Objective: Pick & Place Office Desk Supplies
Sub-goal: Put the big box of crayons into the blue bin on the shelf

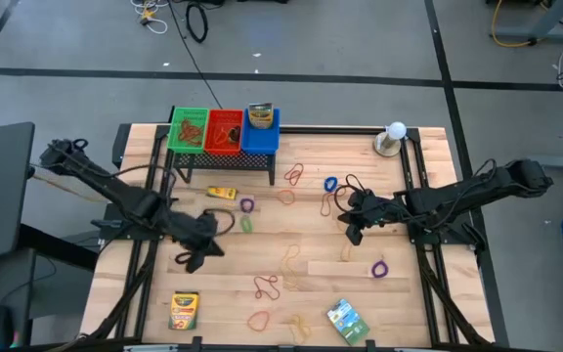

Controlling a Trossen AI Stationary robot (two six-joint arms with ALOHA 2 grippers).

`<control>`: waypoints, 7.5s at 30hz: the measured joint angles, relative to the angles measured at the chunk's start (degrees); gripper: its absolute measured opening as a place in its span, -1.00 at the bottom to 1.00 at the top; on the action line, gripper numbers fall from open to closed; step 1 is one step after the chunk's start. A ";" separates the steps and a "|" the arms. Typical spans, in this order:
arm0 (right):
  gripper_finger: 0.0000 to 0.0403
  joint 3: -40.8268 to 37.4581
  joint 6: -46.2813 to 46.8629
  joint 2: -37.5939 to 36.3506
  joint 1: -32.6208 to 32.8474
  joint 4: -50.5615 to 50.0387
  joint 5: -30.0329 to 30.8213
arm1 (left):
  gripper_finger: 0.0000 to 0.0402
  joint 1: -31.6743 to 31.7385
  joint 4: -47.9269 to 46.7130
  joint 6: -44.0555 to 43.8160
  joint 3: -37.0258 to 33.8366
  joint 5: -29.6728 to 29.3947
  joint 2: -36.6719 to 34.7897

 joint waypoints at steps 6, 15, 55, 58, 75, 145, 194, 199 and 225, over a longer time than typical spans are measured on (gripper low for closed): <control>-0.98 0.00 0.01 0.00 0.00 0.00 0.09 | -0.95 -9.49 -6.02 -10.28 0.04 -0.01 0.00; -0.98 0.00 0.11 0.00 0.00 0.00 0.93 | -0.59 -20.55 -11.14 -22.16 0.04 0.12 1.30; -0.98 0.02 0.04 0.02 0.00 0.07 1.70 | -0.98 -26.14 0.90 -24.51 -0.09 3.01 24.53; -0.98 0.02 0.02 0.01 0.00 0.08 1.70 | -0.98 -26.10 -1.57 -24.56 0.65 1.08 22.10; -0.98 0.02 0.08 0.02 0.00 0.13 1.70 | -0.99 -18.55 -34.49 -12.70 19.28 -14.34 18.18; -0.98 0.04 -7.51 0.02 0.00 1.38 2.10 | -0.14 2.12 -53.53 2.54 33.07 -27.10 36.44; -0.98 0.04 -7.52 0.02 0.02 2.01 3.28 | -0.93 27.40 -29.91 23.15 18.45 12.88 -0.30; -0.98 0.04 -7.44 0.02 0.00 2.19 3.26 | -0.71 27.58 -30.00 23.19 18.88 12.09 0.01; -0.98 0.04 -5.70 0.02 0.00 2.08 3.26 | 0.28 28.84 -38.04 28.68 21.32 5.33 11.48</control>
